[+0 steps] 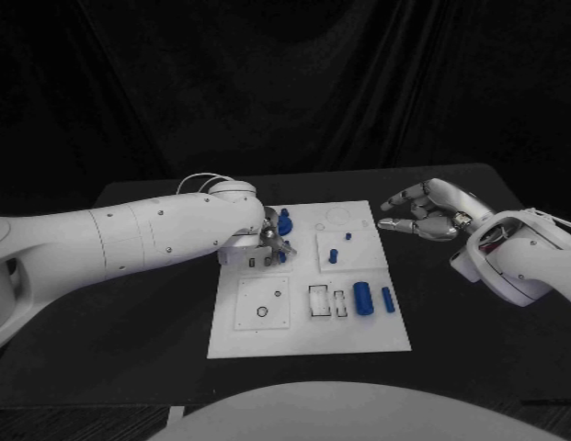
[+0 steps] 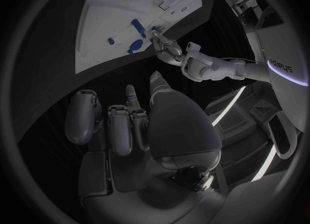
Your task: Assemble the parts on the task board
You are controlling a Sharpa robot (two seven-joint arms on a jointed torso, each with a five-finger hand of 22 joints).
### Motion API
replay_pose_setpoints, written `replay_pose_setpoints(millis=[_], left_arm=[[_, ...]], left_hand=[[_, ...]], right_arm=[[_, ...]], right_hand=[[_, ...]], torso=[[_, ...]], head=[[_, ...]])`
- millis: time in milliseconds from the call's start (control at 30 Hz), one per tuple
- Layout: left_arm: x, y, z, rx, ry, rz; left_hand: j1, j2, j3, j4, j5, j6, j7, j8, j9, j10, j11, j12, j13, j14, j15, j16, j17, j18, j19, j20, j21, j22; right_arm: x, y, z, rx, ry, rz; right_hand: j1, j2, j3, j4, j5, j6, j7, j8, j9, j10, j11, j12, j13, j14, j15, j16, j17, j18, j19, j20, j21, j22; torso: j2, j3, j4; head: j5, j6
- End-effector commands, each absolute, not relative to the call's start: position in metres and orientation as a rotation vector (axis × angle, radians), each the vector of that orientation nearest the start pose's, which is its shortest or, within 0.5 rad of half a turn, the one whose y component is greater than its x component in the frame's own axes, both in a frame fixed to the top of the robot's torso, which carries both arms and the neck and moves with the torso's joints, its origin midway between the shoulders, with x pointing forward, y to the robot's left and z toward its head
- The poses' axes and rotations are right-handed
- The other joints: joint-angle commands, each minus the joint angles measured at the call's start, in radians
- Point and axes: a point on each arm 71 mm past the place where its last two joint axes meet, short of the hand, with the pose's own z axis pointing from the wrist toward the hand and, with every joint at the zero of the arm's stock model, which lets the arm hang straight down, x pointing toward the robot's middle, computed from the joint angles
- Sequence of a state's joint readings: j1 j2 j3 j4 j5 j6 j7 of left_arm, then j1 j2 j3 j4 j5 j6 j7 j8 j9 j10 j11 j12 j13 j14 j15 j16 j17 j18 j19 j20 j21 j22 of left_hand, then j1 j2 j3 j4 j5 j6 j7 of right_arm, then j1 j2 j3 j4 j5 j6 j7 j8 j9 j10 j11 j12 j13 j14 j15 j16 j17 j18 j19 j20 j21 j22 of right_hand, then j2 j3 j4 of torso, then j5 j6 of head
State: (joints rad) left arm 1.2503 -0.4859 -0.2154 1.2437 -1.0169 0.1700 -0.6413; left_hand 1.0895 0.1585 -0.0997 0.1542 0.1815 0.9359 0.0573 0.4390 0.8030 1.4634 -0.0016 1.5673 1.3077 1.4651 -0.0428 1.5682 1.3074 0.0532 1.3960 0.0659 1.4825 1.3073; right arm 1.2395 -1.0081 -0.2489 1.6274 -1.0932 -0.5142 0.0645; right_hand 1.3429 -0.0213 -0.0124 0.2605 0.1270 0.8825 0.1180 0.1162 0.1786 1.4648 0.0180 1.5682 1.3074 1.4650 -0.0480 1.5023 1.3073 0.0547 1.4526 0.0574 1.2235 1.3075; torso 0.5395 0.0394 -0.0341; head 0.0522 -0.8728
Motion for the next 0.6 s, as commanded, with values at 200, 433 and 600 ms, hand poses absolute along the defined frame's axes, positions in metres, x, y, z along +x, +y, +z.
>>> replay_pose_setpoints(millis=[200, 433, 600], left_arm=[[0.4969, 0.1248, -0.2755, -0.071, 2.465, -0.243], [0.4974, 0.1253, -0.2756, -0.073, 2.464, -0.242], [0.4972, 0.1257, -0.2759, -0.069, 2.47, -0.239]], left_hand=[[0.018, 0.0, 0.017, -0.007, 0.009, 0.006, -0.006, -0.009, 0.006, 0.107, -0.009, 0.003, 0.263, 0.106, -0.008, 0.003, 0.263, -0.003, 0.001, -0.003, -0.007, 0.09], [0.029, 0.001, 0.035, -0.019, 0.024, 0.008, -0.008, -0.018, 0.015, 0.107, -0.01, 0.003, 0.263, 0.106, -0.01, 0.003, 0.263, -0.003, 0.002, -0.005, -0.009, 0.091], [0.043, -0.003, 0.066, -0.039, 0.064, 0.01, -0.01, -0.034, 0.027, 0.107, -0.013, 0.003, 0.263, 0.106, -0.012, 0.003, 0.263, -0.003, 0.001, -0.007, -0.012, 0.091]], right_arm=[[0.44, -0.2567, -0.2219, 0.149, 1.697, 0.791], [0.4403, -0.2569, -0.2222, 0.143, 1.695, 0.797], [0.4403, -0.2571, -0.2233, 0.142, 1.698, 0.797]], right_hand=[[0.007, 0.003, -0.005, -0.002, -0.002, 0.009, 0.0, 0.0, -0.001, 0.106, 0.007, 0.003, 0.263, 0.087, 0.005, -0.002, 0.194, 0.017, -0.002, 0.007, -0.003, 0.169], [0.006, 0.005, -0.006, 0.0, -0.002, 0.011, 0.0, 0.001, -0.001, 0.106, 0.007, 0.003, 0.263, 0.087, 0.005, 0.0, 0.196, 0.016, -0.001, 0.007, -0.002, 0.169], [0.005, 0.006, -0.006, 0.0, -0.002, 0.012, 0.0, 0.001, -0.002, 0.106, 0.007, 0.003, 0.263, 0.087, 0.005, -0.001, 0.195, 0.016, -0.002, 0.007, -0.003, 0.169]], torso=[[0.0, 0.0003, 0.0], [0.0, 0.0008, 0.0003], [0.0, 0.0008, 0.0003]], head=[[0.0, 0.0], [-0.001, 0.0], [-0.001, 0.0]])
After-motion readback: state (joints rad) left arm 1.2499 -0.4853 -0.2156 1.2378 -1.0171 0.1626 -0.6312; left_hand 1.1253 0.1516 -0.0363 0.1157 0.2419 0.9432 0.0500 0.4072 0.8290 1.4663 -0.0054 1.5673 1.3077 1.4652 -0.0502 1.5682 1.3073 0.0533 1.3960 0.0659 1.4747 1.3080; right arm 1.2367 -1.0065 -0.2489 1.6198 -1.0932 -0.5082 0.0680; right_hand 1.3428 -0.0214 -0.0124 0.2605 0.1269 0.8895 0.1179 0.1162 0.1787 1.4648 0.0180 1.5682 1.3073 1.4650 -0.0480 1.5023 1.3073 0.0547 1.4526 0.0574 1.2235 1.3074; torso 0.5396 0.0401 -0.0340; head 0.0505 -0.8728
